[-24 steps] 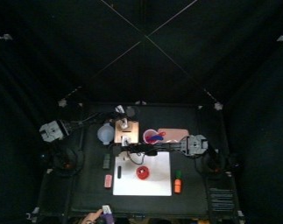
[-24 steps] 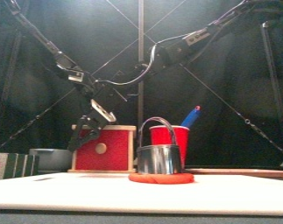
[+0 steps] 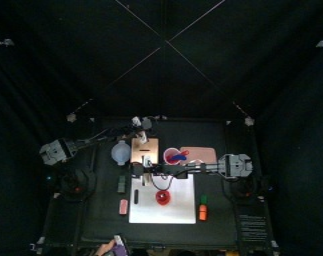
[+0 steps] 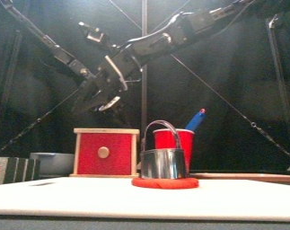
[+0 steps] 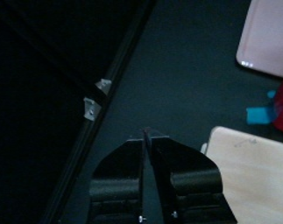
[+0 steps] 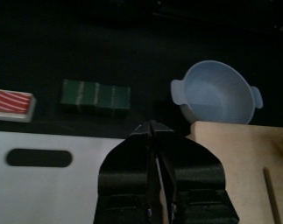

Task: Get the cutter from the drawer then cut the dough then place the extra dough in the bowl
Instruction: Cut the dough

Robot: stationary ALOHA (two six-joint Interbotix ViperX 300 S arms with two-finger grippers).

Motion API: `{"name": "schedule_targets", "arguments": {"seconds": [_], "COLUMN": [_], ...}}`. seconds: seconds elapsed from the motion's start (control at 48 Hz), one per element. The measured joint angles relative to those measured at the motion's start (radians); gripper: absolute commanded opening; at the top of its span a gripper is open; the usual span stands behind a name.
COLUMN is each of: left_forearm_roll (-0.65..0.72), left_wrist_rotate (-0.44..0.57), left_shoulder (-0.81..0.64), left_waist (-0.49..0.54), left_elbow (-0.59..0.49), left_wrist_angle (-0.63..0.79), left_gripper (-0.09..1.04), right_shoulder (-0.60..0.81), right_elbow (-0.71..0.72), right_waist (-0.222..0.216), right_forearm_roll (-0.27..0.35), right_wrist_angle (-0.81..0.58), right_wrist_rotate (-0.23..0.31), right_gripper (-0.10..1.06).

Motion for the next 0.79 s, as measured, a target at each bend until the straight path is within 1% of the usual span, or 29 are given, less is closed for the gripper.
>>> {"name": "schedule_targets", "arguments": {"seconds": [0.104, 0.229, 0.333, 0.458, 0.604, 0.708, 0.75, 0.792], "left_forearm_roll": [-0.038, -0.095, -0.144, -0.166, -0.172, -0.190, -0.207, -0.227], "left_wrist_rotate": [0.000, 0.000, 0.002, 0.000, -0.002, -0.006, -0.014, -0.021], "left_shoulder": [-0.046, -0.098, -0.135, -0.155, -0.156, -0.152, -0.143, -0.132], "left_waist": [-0.048, -0.147, -0.255, -0.393, -0.543, -0.641, -0.684, -0.716], "left_elbow": [0.040, 0.101, 0.178, 0.285, 0.400, 0.465, 0.485, 0.494], "left_wrist_angle": [-0.026, -0.081, -0.190, -0.397, -0.681, -0.881, -0.946, -0.980], "left_gripper": [0.49, 0.49, 0.49, 0.50, 0.52, 0.59, 0.64, 0.69], "right_shoulder": [-0.098, -0.190, -0.256, -0.308, -0.345, -0.368, -0.376, -0.383], "right_elbow": [0.146, 0.314, 0.433, 0.531, 0.595, 0.624, 0.632, 0.640], "right_waist": [0.000, -0.009, -0.006, 0.000, 0.005, 0.014, 0.017, 0.021], "right_forearm_roll": [0.028, 0.063, 0.086, 0.095, 0.126, 0.166, 0.178, 0.186], "right_wrist_angle": [-0.121, -0.304, -0.420, -0.462, -0.469, -0.471, -0.471, -0.471], "right_wrist_rotate": [0.000, 0.003, -0.002, 0.002, 0.000, 0.002, 0.002, 0.000], "right_gripper": [0.27, 0.28, 0.34, 0.50, 0.71, 0.82, 0.85, 0.85]}}
